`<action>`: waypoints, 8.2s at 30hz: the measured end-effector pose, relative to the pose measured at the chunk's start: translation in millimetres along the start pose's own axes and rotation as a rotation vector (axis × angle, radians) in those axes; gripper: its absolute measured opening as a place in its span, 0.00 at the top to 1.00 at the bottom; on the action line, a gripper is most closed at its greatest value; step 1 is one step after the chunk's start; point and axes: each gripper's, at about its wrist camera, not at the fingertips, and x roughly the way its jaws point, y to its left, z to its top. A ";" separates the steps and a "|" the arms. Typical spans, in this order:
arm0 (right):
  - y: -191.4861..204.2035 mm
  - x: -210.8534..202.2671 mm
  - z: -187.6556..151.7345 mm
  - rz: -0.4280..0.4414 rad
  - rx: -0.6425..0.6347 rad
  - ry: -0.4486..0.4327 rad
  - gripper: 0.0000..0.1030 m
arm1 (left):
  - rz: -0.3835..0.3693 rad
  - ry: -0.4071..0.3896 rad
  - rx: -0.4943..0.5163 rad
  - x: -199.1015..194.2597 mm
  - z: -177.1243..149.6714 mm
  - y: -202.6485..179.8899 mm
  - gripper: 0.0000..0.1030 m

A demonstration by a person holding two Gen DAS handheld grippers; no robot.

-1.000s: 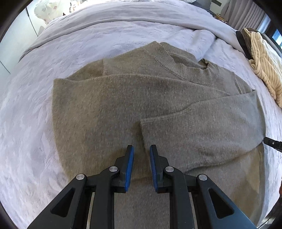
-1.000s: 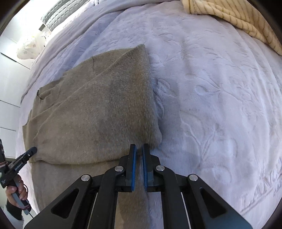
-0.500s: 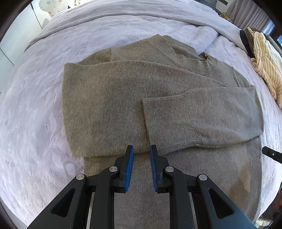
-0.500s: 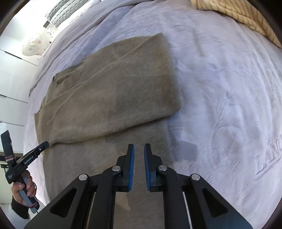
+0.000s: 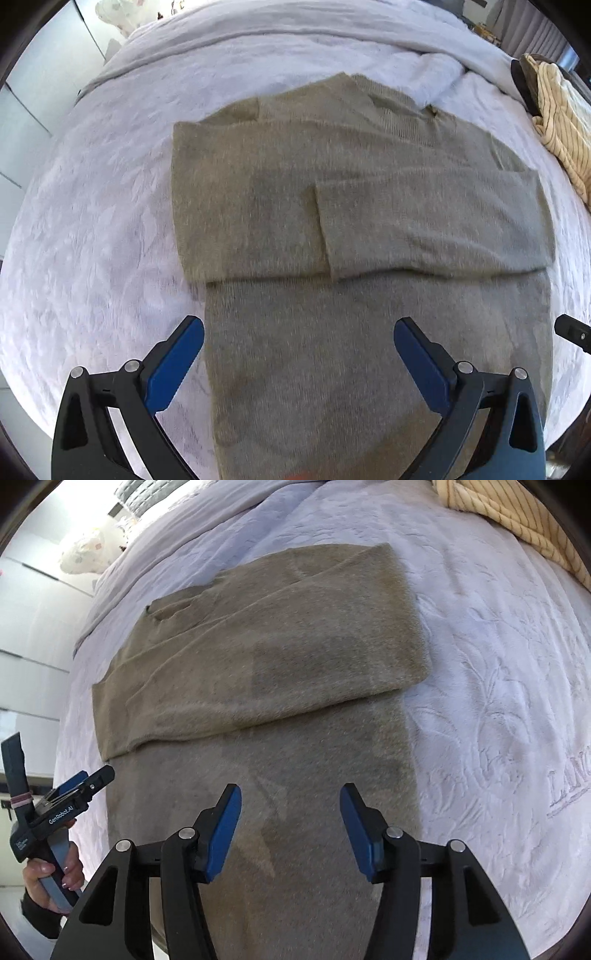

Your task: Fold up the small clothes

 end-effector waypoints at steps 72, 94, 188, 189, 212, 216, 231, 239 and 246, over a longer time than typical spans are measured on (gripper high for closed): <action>-88.6 -4.1 -209.8 0.462 0.277 0.193 0.17 | -0.458 0.243 -0.109 -16.7 -244.3 15.6 0.79; -23.6 -98.5 -80.1 0.880 0.336 -0.166 0.93 | -0.802 -0.046 -0.043 -115.7 -43.8 60.9 0.90; -85.9 66.5 -25.8 0.549 0.599 -0.072 0.92 | -0.327 -0.038 -0.349 32.9 -44.4 95.7 0.87; -82.9 57.0 -23.3 0.549 0.557 -0.084 0.92 | -0.322 -0.051 -0.317 25.5 -44.0 96.6 0.87; -49.8 -7.8 -2.8 0.179 0.239 -0.149 0.91 | -0.168 -0.136 -0.164 -11.5 -8.6 101.9 0.88; -39.0 -2.9 7.6 0.157 0.172 -0.145 0.91 | -0.136 -0.157 -0.116 3.2 30.3 76.4 0.88; -49.8 58.1 33.7 0.108 0.173 -0.070 0.95 | -0.078 -0.129 -0.103 43.0 40.9 64.1 0.88; -47.1 31.2 15.1 0.125 0.165 -0.062 0.91 | -0.070 -0.096 -0.118 32.7 31.1 62.5 0.88; -30.4 32.3 -6.0 0.153 0.165 -0.024 0.91 | -0.050 -0.055 -0.143 23.0 13.7 60.2 0.88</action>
